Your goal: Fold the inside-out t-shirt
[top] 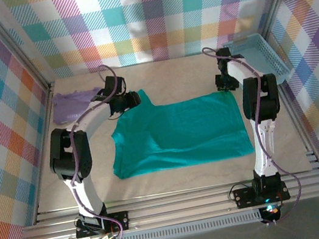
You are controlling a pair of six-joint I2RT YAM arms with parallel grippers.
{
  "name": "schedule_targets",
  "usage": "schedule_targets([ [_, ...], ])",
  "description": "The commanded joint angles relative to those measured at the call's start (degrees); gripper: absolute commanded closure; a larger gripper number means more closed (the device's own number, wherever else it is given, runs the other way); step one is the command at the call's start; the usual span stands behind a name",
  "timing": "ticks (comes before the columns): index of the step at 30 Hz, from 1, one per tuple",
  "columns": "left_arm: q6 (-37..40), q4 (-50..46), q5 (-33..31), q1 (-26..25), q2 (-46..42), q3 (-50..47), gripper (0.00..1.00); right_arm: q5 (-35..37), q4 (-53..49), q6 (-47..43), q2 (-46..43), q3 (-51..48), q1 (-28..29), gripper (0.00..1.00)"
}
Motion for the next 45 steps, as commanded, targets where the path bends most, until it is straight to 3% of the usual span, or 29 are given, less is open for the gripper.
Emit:
schedule_targets([
  [1, 2.26, -3.79, -0.68, 1.49, 4.54, 6.09, 0.46, -1.52, -2.41, -0.57, 1.59, 1.58, -0.48, 0.74],
  [8, 5.28, -14.79, -2.72, 3.37, 19.19, 25.53, 0.48, -2.57, -1.46, -1.17, 0.89, 1.04, -0.53, 0.85],
  [20, 9.23, -34.30, -3.37, 4.46, 43.16, 62.13, 0.48, -3.57, -1.06, -1.96, 0.49, 0.58, -0.48, 0.88],
  [27, 9.75, -33.83, -3.63, 4.47, 46.48, 65.00, 0.52, -4.63, -0.51, -2.21, 0.09, -0.10, -0.51, 0.88],
  [31, 10.24, -35.57, -4.20, 4.38, 49.06, 68.01, 0.59, -5.05, -0.02, -2.06, 0.01, -0.72, -0.49, 0.88],
  [45, 12.24, -34.50, -3.46, 4.55, 48.76, 68.27, 1.00, -4.34, -0.29, -1.88, 0.65, 1.43, -0.49, 0.90],
])
